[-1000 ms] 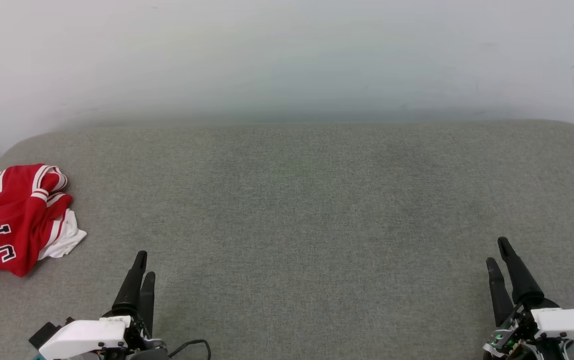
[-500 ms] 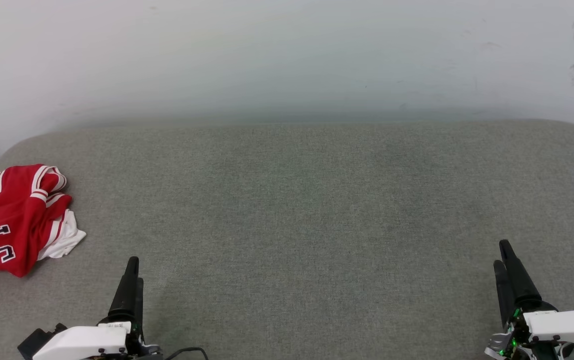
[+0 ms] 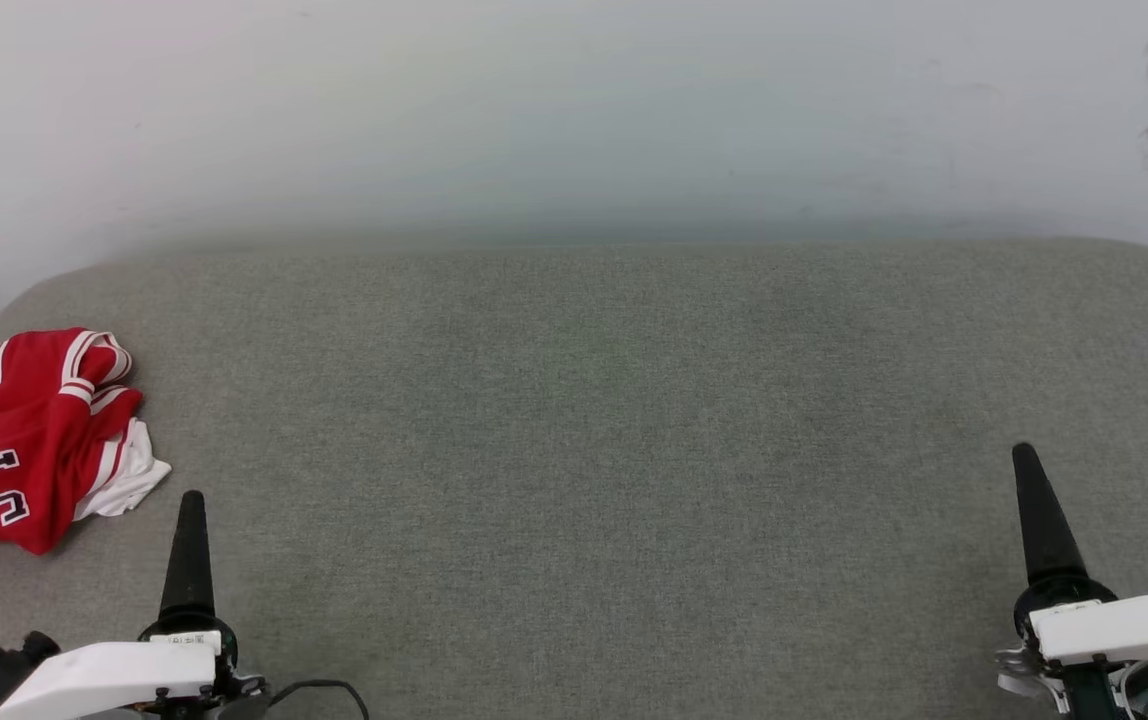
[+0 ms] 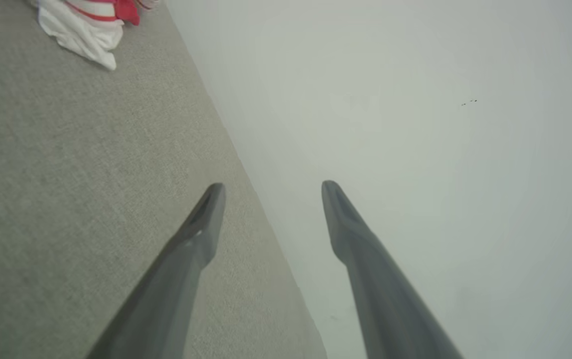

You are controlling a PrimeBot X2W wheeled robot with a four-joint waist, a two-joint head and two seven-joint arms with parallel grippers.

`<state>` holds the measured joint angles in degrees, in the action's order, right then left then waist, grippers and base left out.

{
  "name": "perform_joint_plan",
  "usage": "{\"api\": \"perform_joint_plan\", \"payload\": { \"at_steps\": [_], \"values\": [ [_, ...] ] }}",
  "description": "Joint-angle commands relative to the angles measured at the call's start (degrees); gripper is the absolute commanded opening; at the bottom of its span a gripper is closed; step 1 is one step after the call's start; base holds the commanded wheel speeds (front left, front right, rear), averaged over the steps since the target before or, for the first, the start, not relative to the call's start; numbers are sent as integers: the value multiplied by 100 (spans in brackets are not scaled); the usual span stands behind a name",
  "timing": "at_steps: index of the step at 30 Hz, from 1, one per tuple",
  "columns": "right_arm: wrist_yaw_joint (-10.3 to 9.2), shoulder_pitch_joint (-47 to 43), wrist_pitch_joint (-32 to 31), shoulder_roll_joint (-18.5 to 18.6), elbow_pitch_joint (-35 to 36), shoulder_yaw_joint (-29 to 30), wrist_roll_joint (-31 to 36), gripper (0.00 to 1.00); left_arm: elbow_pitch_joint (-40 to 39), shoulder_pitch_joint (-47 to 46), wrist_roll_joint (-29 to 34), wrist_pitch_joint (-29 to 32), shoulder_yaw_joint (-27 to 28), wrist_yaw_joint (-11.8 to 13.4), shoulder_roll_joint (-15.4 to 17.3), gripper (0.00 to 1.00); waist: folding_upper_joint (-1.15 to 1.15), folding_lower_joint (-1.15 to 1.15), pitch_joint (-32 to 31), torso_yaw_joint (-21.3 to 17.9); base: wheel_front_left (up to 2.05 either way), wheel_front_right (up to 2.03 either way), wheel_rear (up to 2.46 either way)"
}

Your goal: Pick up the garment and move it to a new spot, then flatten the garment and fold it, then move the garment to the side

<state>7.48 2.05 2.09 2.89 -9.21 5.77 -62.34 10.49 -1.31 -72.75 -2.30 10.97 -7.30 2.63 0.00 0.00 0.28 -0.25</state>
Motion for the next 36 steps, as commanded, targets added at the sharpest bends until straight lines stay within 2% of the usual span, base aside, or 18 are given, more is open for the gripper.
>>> {"api": "perform_joint_plan", "payload": {
  "at_steps": [1,8,11,15,18,30,36],
  "values": [
    [1,28,66,4,183,2,287,100,-197,-23,255,-52,51,-10,19,100,0,0,2,0,0,0,0],
    [0,-8,208,4,616,-150,1553,100,-790,47,1355,-191,-180,272,20,100,0,0,17,-5,0,0,0],
    [0,-24,263,4,736,-195,1855,100,-1040,96,1720,-248,-381,298,20,100,0,0,25,-2,0,0,0],
    [1,-41,335,4,875,-281,2313,100,-1167,144,1871,-321,-523,314,23,100,0,0,37,-2,0,0,0],
    [1,-60,389,3,956,-353,2644,100,-1275,165,2278,-374,-605,303,22,100,0,0,47,-6,0,0,0],
    [1,-127,587,2,1107,-483,3802,100,-1648,203,3890,-570,-1225,560,24,100,0,0,65,-32,0,0,0],
    [1,-170,677,2,1046,-420,4260,100,-1661,261,4637,-663,-1555,791,24,100,0,0,53,-40,0,0,0]
  ]
}}
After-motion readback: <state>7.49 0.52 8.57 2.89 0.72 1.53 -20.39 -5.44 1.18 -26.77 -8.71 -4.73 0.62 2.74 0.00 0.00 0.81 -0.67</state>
